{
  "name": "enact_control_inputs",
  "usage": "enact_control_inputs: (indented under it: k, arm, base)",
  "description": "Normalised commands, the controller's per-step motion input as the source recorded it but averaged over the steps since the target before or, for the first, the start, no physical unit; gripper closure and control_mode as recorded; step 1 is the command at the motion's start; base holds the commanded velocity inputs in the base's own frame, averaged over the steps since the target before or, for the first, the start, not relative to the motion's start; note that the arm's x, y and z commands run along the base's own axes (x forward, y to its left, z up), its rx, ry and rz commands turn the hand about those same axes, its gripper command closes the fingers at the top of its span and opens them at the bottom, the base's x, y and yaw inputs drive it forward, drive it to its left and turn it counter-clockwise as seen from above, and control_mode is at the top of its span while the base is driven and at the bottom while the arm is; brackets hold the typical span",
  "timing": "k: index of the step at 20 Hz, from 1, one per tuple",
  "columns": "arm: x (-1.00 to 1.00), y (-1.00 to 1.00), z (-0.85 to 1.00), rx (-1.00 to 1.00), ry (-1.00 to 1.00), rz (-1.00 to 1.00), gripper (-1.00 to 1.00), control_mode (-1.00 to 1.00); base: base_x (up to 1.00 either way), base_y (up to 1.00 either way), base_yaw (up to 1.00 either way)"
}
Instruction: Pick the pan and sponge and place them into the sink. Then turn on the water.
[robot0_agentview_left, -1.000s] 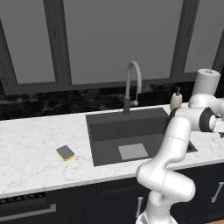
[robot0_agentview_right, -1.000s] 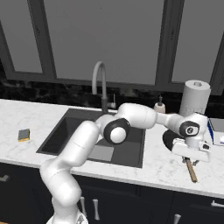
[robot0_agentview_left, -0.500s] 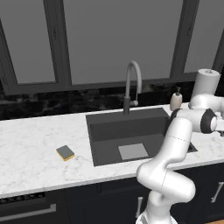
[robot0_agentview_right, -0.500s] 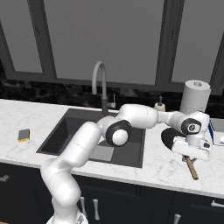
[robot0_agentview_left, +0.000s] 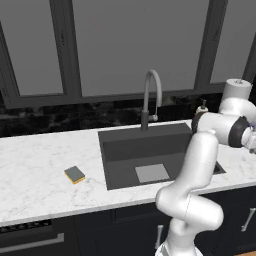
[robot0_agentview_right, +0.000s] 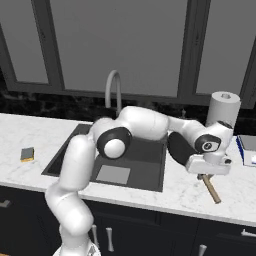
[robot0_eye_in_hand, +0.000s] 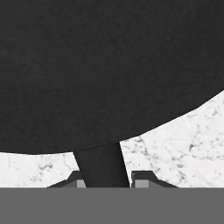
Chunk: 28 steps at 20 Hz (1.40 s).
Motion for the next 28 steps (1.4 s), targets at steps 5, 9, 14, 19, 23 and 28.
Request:
enact_control_inputs:
  k: [5,9,14,19,23,28]
  arm:
    - [-0.28,1.0,0.03,-0.18,-0.14,0.42,1.0,-1.0]
    - [0.05,1.0,0.17,-0.23,0.02,0.27,1.0,-1.0]
    - [0.02,0.93,0.26,-0.16,0.16,0.17,1.0,-1.0]
    - [0.12,0.98,0.1,-0.06,0.22,0.2,1.0,-1.0]
    - [0.28,0.82,0.07,-0.01,0.26,0.17,1.0,-1.0]
    - [0.5,0.44,0.09,0.11,0.15,0.1,1.0,-1.0]
  base:
    - [0.0,0.0,0.0]
    - [0.0,0.0,0.0]
    - [0.0,0.0,0.0]
    - [0.0,0.0,0.0]
    - [0.0,0.0,0.0]
    - [0.0,0.0,0.0]
